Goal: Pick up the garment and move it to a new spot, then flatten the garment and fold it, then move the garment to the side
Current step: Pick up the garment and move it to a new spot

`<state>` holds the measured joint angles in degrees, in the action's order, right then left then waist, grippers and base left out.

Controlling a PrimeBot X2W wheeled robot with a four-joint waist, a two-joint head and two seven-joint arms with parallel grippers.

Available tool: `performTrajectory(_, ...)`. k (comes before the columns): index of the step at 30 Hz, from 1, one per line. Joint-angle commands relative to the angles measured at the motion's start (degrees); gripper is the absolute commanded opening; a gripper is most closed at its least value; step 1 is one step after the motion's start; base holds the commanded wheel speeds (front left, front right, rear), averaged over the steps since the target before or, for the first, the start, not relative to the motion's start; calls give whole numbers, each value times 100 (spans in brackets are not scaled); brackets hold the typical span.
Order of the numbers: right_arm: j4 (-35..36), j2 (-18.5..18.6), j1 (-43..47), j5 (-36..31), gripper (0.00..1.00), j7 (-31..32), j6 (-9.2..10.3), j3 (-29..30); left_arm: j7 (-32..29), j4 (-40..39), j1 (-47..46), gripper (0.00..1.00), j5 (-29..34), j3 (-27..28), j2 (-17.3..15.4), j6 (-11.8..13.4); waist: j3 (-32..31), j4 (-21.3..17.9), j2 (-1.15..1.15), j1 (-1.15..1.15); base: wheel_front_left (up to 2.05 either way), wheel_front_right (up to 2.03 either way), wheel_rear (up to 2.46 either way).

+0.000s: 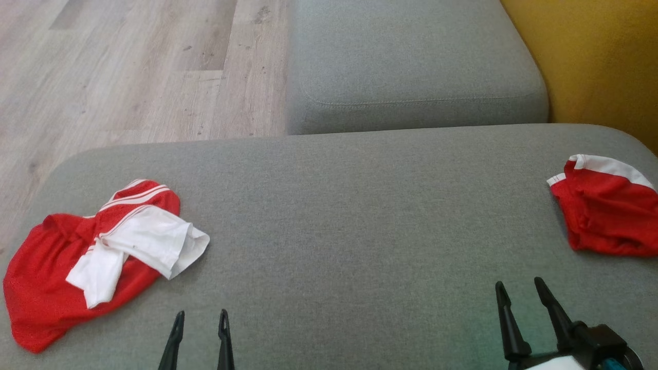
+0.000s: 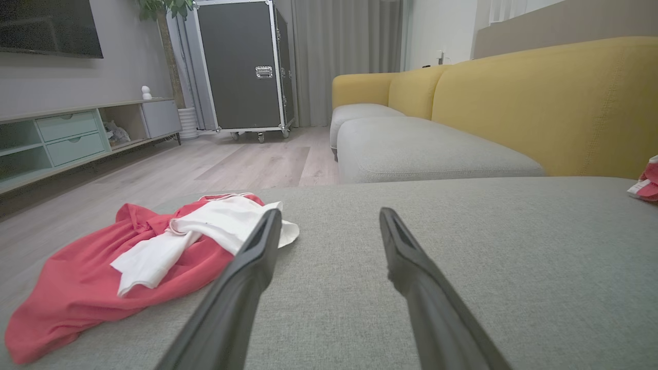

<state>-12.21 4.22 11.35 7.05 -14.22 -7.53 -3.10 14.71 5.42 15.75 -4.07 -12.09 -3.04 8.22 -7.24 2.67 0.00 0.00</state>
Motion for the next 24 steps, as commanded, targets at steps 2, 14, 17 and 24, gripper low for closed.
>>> performTrajectory(2,225,8,-151,-36,100,-77,4,-158,29,-151,-237,100,-2,230,15,-25,-3,-7,0,0,0,0,0)
performTrajectory(14,207,-49,-63,-95,100,-77,4,-78,29,-165,-343,100,-194,286,15,-50,76,620,0,0,0,0,0)
performTrajectory(17,218,-68,-109,-109,100,-77,4,-68,29,-220,-418,100,-197,310,16,-47,149,1006,0,0,0,0,0)
performTrajectory(24,199,-103,-286,-97,100,-77,4,-103,29,-303,-509,100,-89,466,16,-56,371,1862,0,0,0,0,0)
